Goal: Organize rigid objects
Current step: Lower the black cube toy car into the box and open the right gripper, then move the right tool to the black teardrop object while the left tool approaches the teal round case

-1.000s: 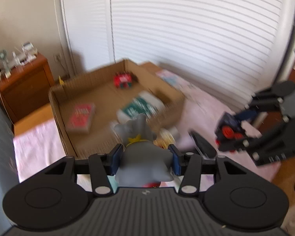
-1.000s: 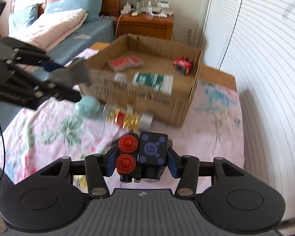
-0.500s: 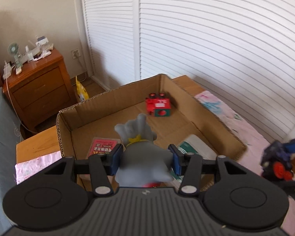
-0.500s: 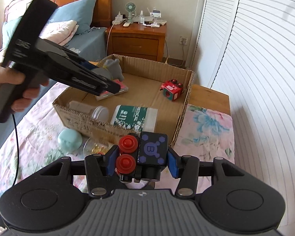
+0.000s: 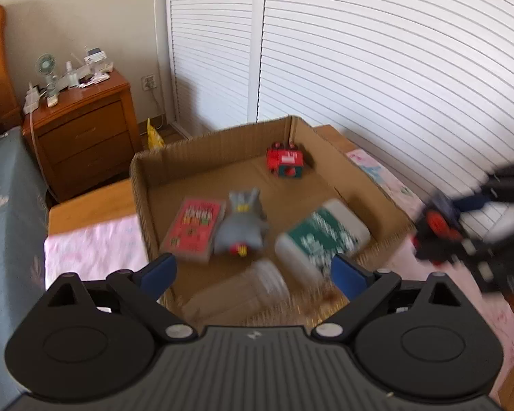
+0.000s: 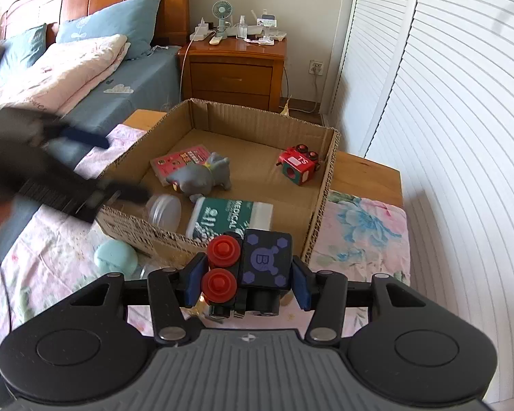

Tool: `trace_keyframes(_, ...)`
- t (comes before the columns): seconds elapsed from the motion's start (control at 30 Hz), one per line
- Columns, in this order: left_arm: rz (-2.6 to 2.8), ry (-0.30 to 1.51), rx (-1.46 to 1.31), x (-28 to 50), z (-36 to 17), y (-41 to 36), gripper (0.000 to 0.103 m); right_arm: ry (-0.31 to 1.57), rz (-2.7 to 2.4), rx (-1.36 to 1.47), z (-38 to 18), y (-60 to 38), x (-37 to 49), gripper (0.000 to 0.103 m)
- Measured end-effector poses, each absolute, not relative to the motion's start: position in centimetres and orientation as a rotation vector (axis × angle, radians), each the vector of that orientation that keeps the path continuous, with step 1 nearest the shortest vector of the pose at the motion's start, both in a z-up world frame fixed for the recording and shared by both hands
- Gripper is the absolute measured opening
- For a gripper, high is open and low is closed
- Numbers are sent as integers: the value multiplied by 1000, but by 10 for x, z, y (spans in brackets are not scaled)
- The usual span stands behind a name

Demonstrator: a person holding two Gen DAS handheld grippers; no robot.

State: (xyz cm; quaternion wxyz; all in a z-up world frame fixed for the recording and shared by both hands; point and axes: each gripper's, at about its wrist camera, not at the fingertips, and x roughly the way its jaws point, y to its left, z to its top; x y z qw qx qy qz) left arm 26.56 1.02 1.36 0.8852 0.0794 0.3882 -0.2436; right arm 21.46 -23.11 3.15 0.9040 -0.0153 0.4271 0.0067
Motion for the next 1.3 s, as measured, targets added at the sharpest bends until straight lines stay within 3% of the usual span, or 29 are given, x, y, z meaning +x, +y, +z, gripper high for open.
trace_keyframes(0.47, -295, 709, 156, 166, 0, 43, 101, 922, -51, 35, 33, -229, 258, 56)
trace_keyframes(1.13, -286, 700, 154, 160, -7, 55, 102, 987, -102, 101, 15, -240, 352, 56)
trace_keyframes(1.17, -285, 703, 151, 161, -8, 56, 102, 982, -109, 103, 15, -240, 354, 59)
trace_keyframes(1.23, -284, 708, 146, 163, -9, 57, 102, 975, -114, 111, 16, -242, 356, 85)
trace_keyframes(1.3, -278, 708, 142, 163, -10, 58, 102, 949, -118, 114, 19, -242, 354, 95)
